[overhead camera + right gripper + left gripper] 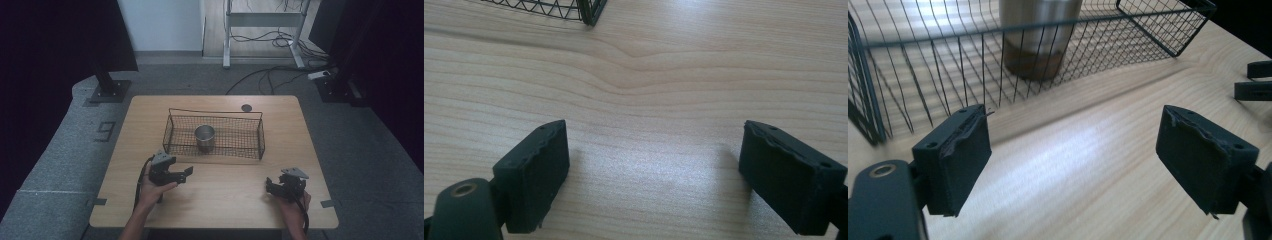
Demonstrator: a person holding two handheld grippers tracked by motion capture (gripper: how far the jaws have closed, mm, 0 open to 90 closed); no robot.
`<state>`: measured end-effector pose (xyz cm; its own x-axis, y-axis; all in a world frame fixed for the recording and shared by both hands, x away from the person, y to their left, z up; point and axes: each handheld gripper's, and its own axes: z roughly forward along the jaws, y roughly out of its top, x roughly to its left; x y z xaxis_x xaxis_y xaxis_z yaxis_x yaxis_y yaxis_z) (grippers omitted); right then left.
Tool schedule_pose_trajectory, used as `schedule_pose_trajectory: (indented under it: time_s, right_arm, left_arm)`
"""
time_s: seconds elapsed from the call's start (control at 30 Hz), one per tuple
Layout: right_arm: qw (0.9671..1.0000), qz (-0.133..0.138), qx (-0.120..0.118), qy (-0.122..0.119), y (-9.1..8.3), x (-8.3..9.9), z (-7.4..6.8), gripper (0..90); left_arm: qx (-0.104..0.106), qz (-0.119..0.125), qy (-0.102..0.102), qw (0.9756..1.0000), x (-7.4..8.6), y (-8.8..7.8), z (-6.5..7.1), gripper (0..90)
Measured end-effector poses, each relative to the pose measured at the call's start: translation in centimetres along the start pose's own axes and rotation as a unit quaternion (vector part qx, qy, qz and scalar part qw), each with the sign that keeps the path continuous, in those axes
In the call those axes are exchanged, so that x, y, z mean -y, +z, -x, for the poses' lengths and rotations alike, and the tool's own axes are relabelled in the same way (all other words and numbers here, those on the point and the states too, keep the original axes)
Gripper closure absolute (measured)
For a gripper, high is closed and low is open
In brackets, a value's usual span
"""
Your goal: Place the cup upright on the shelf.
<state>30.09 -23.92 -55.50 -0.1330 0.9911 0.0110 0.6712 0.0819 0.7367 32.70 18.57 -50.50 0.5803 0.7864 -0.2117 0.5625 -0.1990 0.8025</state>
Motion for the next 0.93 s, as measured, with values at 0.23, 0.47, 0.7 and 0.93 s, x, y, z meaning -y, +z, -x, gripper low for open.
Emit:
schedule_pose_trajectory:
  time_s: [0.23,0.47,0.7,0.93]
  right_arm:
    - [1.0,0.0,0.0,0.0,0.0,0.0,0.0,12.8]
    - [1.0,0.001,0.0,-0.001,0.0,0.0,0.0,12.8]
    - [1.0,0.001,-0.001,-0.002,0.0,0.0,0.0,12.9]
    - [1.0,0.001,0.0,-0.002,0.0,0.0,0.0,12.9]
  left_arm:
    - [-0.009,-0.02,-0.004,0.9998,2.4,-0.4,0.0,15.2]
    - [-0.012,-0.045,-0.005,0.9989,4.2,-0.1,-0.1,15.2]
    - [-0.011,-0.051,-0.012,0.9985,4.7,-0.2,-0.7,15.2]
    - [-0.008,-0.049,-0.022,0.9985,4.6,-0.3,-0.9,15.0]
